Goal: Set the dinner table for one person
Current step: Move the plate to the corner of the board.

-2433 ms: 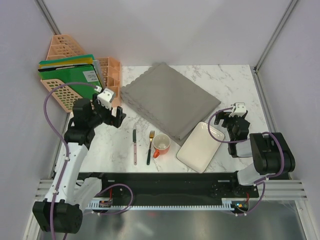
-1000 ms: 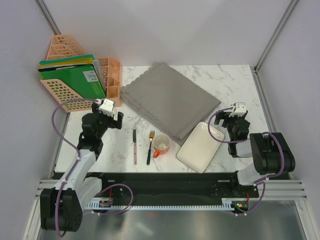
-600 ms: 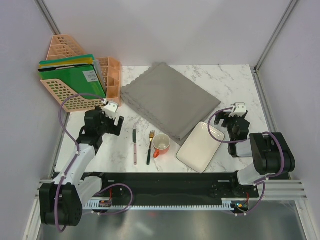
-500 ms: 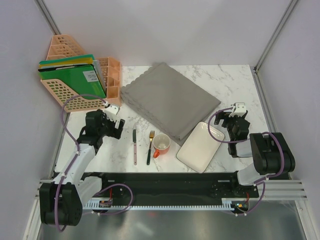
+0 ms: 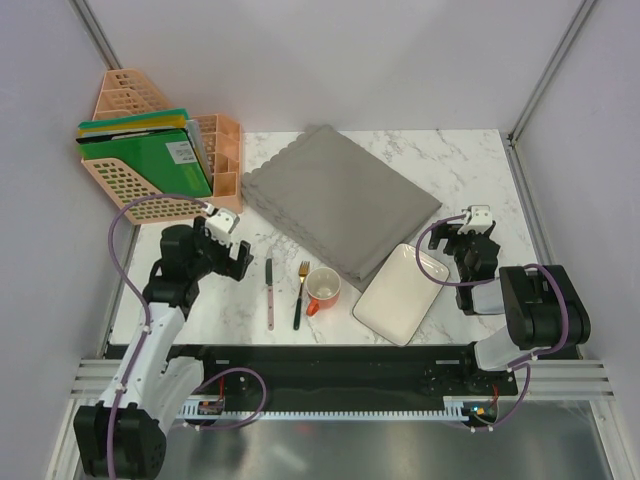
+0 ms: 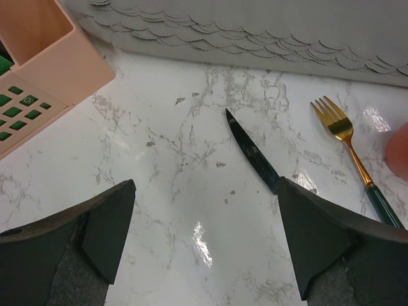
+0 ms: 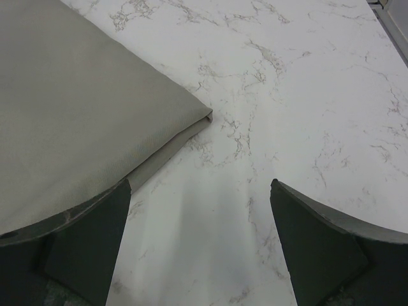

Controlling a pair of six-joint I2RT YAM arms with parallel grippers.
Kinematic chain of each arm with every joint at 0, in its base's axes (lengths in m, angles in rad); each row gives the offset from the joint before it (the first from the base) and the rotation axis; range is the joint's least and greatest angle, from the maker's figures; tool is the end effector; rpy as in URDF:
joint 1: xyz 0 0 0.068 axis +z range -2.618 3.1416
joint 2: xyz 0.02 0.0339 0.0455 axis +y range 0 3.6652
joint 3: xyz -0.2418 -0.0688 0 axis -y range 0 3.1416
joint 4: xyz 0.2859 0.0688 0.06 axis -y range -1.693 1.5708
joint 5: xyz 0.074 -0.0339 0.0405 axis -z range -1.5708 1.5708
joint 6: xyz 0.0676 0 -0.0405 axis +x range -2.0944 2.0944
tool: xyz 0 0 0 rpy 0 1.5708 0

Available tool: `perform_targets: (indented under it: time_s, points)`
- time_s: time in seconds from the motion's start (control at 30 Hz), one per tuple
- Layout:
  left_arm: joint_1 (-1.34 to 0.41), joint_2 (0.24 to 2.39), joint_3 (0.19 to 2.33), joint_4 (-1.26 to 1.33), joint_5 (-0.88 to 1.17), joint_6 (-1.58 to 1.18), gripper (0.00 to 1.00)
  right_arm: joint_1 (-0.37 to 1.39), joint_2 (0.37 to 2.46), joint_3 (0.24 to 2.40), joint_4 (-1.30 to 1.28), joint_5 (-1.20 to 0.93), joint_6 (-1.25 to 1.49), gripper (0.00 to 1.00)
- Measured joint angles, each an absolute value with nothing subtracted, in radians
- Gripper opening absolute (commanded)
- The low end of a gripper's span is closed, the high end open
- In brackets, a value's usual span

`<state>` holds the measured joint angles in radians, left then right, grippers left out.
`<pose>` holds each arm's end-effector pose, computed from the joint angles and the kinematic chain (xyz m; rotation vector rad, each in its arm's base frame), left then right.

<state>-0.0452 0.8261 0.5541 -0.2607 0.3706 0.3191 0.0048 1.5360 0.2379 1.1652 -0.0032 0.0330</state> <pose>0.2643 -0.0365 0.2027 0.5900 1.9856 -0.2218 0.2867 0.0016 0.0772 0.0216 1.7037 0.0309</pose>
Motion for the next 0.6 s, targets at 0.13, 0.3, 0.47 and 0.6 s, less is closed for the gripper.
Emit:
perform_targets:
  time_s: [0.13,0.3,0.47,0.6]
  points:
    - [-0.045,0.785,0.525,-0.263,0.36,0.37,1.0,0.005,1.536,0.238,1.166,-0.003,0.033,0.98]
    - [-0.045,0.77,0.504,-0.316,0.343,0.434,1.0,0.005,1.536,0.238,1.166,-0.003,0.033,0.98]
    - [-0.045,0.773,0.504,-0.374,0.421,0.434,1.0,0.005,1.536,0.238,1.166,-0.003,0.033,0.98]
    - [-0.045,0.782,0.504,-0.384,0.449,0.403,1.0,0.005,1.536,0.238,1.166,-0.003,0.033,0.98]
